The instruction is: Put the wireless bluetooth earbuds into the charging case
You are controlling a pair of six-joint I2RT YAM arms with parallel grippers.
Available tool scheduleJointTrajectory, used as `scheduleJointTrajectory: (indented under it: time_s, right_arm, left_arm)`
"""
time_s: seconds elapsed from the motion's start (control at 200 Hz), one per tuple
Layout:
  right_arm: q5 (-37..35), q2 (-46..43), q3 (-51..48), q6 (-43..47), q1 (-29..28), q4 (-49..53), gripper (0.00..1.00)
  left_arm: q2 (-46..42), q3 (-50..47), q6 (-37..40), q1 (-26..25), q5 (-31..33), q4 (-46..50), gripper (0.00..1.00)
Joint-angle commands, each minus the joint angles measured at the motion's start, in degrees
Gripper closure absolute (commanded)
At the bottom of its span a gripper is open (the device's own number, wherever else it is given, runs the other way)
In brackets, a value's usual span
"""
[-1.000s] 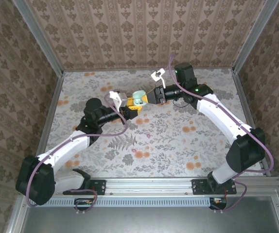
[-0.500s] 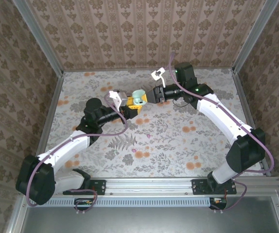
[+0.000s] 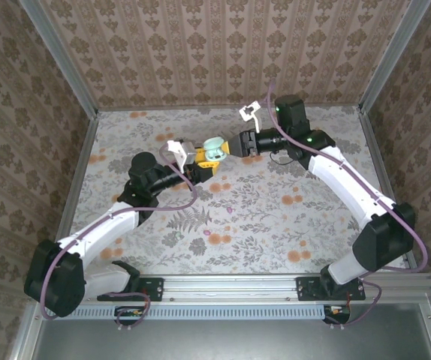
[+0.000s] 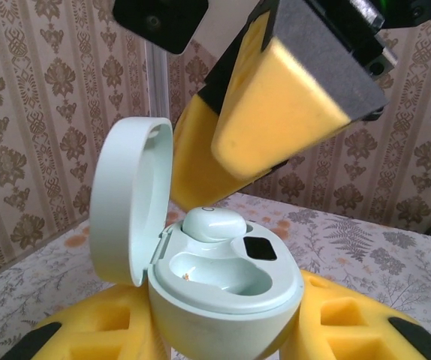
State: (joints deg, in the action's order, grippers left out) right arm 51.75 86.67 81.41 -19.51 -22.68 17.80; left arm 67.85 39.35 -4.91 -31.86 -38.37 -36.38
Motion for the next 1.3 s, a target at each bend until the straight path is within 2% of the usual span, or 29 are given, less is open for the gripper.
scheduleJointTrajectory:
  time_s: [0.0,0.11,0.27,0.45,0.485,0.705,0.87,1.045,1.295]
  right_arm:
    - [-3.1,-4.7,-2.4,-2.1,0.8,-3.3,0.54]
    - [-8.0,-6.5,-5.0,-2.8,1.1,-4.0,0.55]
    - [-14.4,-6.2,-7.2,-3.6,1.0,-1.8,0.56]
    - [-15.2,-0.8,-9.0,-5.9,-0.1,1.3,0.58]
    - [-15.6,0.4,-9.4,-5.8,-0.8,1.9,0.58]
    - [-23.1,9.9,-8.3,-2.0,-9.6,7.1,0.59]
    - [-24.5,16.8,-7.9,-5.3,-16.1,5.9,0.63]
    - [-26.7,21.8,-5.0,-5.6,-23.3,6.9,0.64]
    - [-33.4,28.1,2.1,-5.9,-31.6,11.8,0.56]
  left_arm:
    - [-1.4,-0.6,1.2,0.0,1.2,-1.0,0.69]
    - [-1.7,-0.9,0.9,0.7,4.8,0.1,0.69]
    - [-1.9,-1.5,-0.9,2.9,5.5,0.2,0.69]
    - [-2.9,-2.4,-4.1,5.5,6.0,-0.6,0.69]
    - [-3.2,-2.5,-4.8,7.5,6.2,-0.9,0.69]
    - [-5.9,-2.6,-7.8,10.9,8.8,0.8,0.69]
    - [-8.2,-4.1,-10.7,14.1,13.8,1.3,0.69]
    - [-10.5,-5.6,-12.1,17.6,14.8,2.0,0.69]
    - [-13.3,-6.6,-11.7,20.8,16.1,4.8,0.69]
